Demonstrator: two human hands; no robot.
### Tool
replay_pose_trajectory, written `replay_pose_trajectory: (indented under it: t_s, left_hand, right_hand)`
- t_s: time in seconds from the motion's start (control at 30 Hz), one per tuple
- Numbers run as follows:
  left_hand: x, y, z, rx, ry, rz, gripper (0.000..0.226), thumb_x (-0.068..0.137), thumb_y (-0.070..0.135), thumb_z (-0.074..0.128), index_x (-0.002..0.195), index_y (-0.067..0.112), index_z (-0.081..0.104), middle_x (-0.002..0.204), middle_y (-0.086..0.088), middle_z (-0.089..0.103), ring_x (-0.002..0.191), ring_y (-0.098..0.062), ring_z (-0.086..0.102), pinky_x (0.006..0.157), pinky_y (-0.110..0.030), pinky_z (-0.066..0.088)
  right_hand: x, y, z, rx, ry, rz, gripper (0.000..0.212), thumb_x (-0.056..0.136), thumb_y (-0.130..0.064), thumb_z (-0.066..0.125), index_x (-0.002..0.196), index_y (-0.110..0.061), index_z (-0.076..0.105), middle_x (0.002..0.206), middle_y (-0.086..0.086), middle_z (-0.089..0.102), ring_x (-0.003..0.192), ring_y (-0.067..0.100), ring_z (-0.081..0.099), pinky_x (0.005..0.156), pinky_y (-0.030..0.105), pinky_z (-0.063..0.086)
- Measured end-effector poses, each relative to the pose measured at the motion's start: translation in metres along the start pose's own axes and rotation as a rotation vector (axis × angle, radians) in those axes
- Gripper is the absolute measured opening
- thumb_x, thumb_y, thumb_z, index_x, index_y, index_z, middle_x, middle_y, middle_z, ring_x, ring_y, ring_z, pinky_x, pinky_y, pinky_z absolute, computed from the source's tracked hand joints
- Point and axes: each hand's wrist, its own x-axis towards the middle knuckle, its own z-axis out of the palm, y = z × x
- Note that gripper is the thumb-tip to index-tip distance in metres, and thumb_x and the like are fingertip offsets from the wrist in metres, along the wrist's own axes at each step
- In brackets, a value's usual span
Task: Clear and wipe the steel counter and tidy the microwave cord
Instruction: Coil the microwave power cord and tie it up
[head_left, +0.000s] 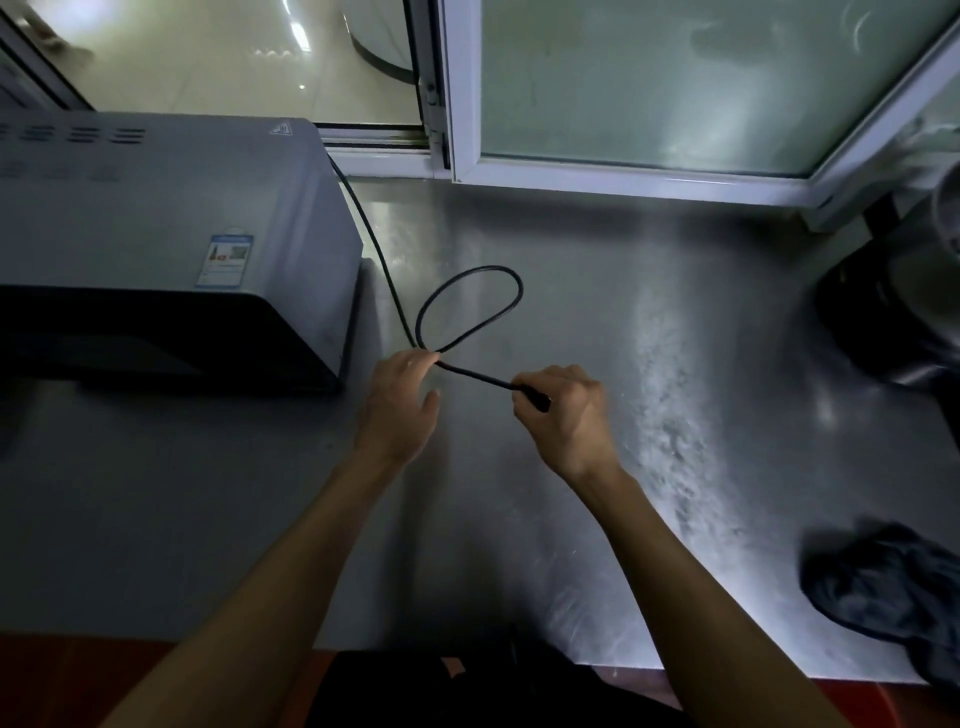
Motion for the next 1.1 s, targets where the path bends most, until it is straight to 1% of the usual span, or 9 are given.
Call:
replay_pose_trajectory:
  t_s: [0.1, 0.17, 0.3, 0.4, 0.47, 0.6, 0.8, 0.97, 1.1]
  left_hand:
    - [0.001, 0.001, -0.003, 0.029, 0.019, 0.017, 0.05, 0.089, 0.022, 0.054, 0.138, 0.018, 0.054, 0.147, -0.012, 0.047, 0.136, -0.029, 0.042, 0.11, -0.048, 0.039]
    - [0.003, 0.01, -0.008, -0.076, 0.032, 0.004, 0.046, 0.093, 0.021, 0.052, 0.139, 0.017, 0.055, 0.143, -0.011, 0.053, 0.131, -0.027, 0.049, 0.108, -0.046, 0.043]
    - [0.001, 0.028, -0.017, -0.297, 0.038, -0.032, 0.042, 0.095, 0.004, 0.05, 0.136, 0.014, 0.059, 0.131, -0.005, 0.064, 0.114, -0.016, 0.061, 0.094, -0.026, 0.051]
    - [0.0, 0.03, -0.021, -0.4, 0.106, -0.054, 0.036, 0.095, 0.014, 0.052, 0.129, 0.018, 0.064, 0.123, 0.002, 0.068, 0.093, -0.004, 0.065, 0.082, -0.025, 0.057]
    - [-0.001, 0.032, -0.026, -0.438, 0.162, -0.046, 0.028, 0.098, 0.021, 0.056, 0.123, 0.017, 0.067, 0.116, 0.004, 0.071, 0.097, -0.002, 0.066, 0.082, -0.02, 0.055]
    - [0.0, 0.037, -0.041, -0.527, 0.258, 0.062, 0.013, 0.095, 0.011, 0.063, 0.108, 0.011, 0.064, 0.099, 0.002, 0.072, 0.091, -0.011, 0.069, 0.083, -0.035, 0.058]
    - [0.0, 0.033, -0.062, -0.589, 0.244, 0.118, 0.029, 0.095, 0.002, 0.06, 0.116, 0.013, 0.045, 0.099, -0.003, 0.074, 0.078, -0.013, 0.07, 0.069, -0.036, 0.06]
    - [-0.004, 0.002, -0.08, -0.44, 0.184, 0.178, 0.021, 0.094, 0.006, 0.06, 0.114, 0.013, 0.059, 0.103, 0.012, 0.074, 0.092, -0.003, 0.069, 0.074, -0.039, 0.059]
    - [-0.014, -0.02, -0.099, -0.446, 0.178, 0.19, 0.021, 0.093, 0.005, 0.061, 0.105, 0.023, 0.063, 0.099, 0.013, 0.074, 0.088, -0.003, 0.07, 0.072, -0.04, 0.06]
  right_hand:
    - [-0.003, 0.0, -0.004, 0.065, 0.002, 0.0, 0.013, 0.091, -0.022, 0.062, 0.091, -0.023, 0.075, 0.072, -0.006, 0.064, 0.073, 0.016, 0.055, 0.068, 0.039, 0.05]
    - [-0.006, -0.001, -0.008, 0.113, -0.013, 0.011, 0.012, 0.091, -0.019, 0.064, 0.091, -0.023, 0.075, 0.075, -0.006, 0.065, 0.075, 0.015, 0.056, 0.069, 0.031, 0.049]
    - [-0.014, -0.004, -0.01, 0.206, -0.026, 0.04, 0.011, 0.091, -0.015, 0.068, 0.094, -0.02, 0.077, 0.083, -0.008, 0.068, 0.082, 0.007, 0.054, 0.071, 0.012, 0.042]
    - [-0.017, -0.003, -0.006, 0.201, -0.014, 0.052, 0.012, 0.09, -0.014, 0.07, 0.099, -0.018, 0.077, 0.087, -0.009, 0.066, 0.083, 0.003, 0.053, 0.073, 0.003, 0.038]
    - [-0.016, -0.004, -0.001, 0.166, -0.025, 0.047, 0.014, 0.09, -0.015, 0.07, 0.102, -0.019, 0.076, 0.091, -0.007, 0.068, 0.084, 0.003, 0.054, 0.073, 0.001, 0.038]
    - [-0.011, -0.011, 0.009, 0.141, -0.056, 0.028, 0.016, 0.092, -0.019, 0.068, 0.105, -0.021, 0.076, 0.097, -0.004, 0.07, 0.084, 0.005, 0.06, 0.077, 0.007, 0.045]
    - [-0.001, -0.028, 0.02, 0.107, -0.064, 0.005, 0.021, 0.093, -0.019, 0.067, 0.113, -0.018, 0.073, 0.113, 0.0, 0.072, 0.106, 0.015, 0.063, 0.095, 0.025, 0.048]
    - [0.023, -0.051, 0.022, 0.163, 0.045, 0.047, 0.042, 0.093, -0.015, 0.065, 0.134, -0.017, 0.058, 0.129, 0.004, 0.061, 0.108, 0.009, 0.057, 0.09, 0.023, 0.047]
    - [0.045, -0.061, 0.037, 0.194, 0.136, 0.166, 0.06, 0.093, -0.015, 0.066, 0.146, -0.021, 0.038, 0.15, 0.004, 0.038, 0.129, 0.02, 0.047, 0.106, 0.036, 0.045]
